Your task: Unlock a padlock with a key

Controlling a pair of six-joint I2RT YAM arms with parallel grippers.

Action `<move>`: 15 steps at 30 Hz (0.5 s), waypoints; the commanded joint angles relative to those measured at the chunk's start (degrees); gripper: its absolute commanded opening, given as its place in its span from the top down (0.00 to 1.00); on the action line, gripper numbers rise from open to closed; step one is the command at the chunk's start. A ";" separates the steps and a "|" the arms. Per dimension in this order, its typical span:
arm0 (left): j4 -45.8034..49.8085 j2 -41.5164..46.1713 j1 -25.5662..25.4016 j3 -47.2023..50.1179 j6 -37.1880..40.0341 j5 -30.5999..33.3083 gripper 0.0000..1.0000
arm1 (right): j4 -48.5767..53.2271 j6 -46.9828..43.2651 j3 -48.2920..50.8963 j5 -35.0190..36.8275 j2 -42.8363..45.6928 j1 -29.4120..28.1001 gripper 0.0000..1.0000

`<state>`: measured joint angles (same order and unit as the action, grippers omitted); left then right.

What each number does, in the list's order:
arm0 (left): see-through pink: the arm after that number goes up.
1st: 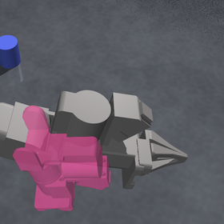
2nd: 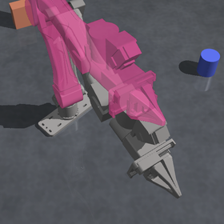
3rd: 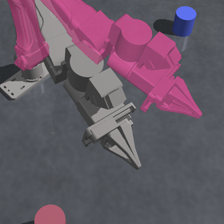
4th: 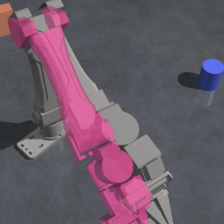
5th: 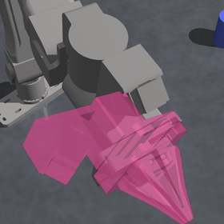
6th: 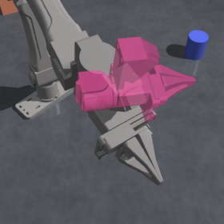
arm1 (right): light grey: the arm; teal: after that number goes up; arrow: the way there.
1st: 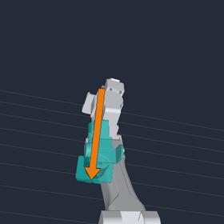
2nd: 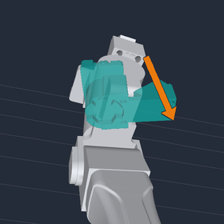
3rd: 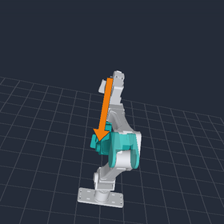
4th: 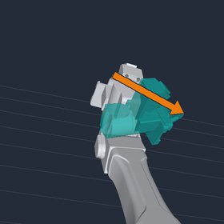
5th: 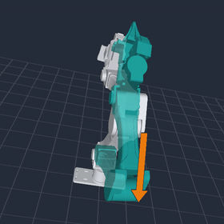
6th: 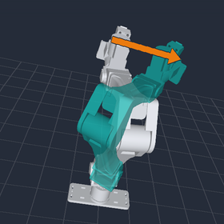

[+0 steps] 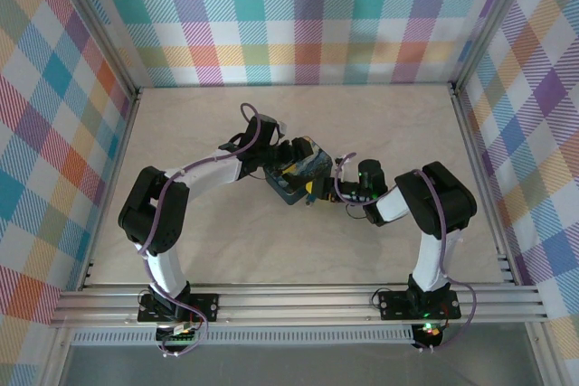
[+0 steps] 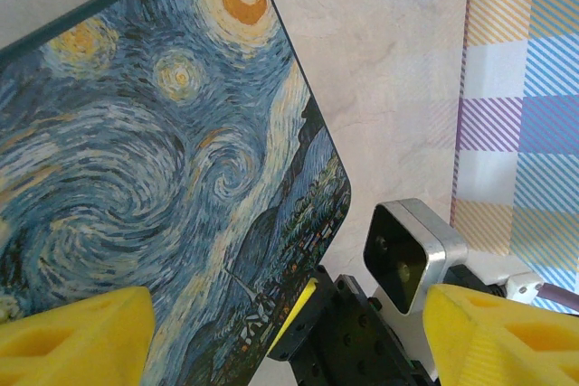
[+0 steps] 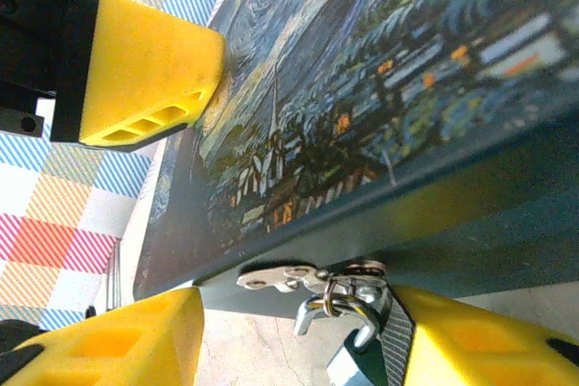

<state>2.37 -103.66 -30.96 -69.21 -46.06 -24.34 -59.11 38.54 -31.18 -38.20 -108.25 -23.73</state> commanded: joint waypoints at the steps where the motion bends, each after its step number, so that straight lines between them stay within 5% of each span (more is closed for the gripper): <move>1: 6.24 -1.57 0.46 1.12 -0.60 1.57 0.22 | -2.59 -0.21 1.27 -1.48 0.14 -0.38 0.47; 15: 6.44 -1.72 0.48 0.92 -0.46 1.66 0.22 | -5.84 0.75 1.79 -3.10 -0.67 -0.31 0.54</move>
<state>2.44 -103.66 -30.96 -69.23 -46.06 -24.32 -61.78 38.63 -29.23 -39.05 -108.29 -23.73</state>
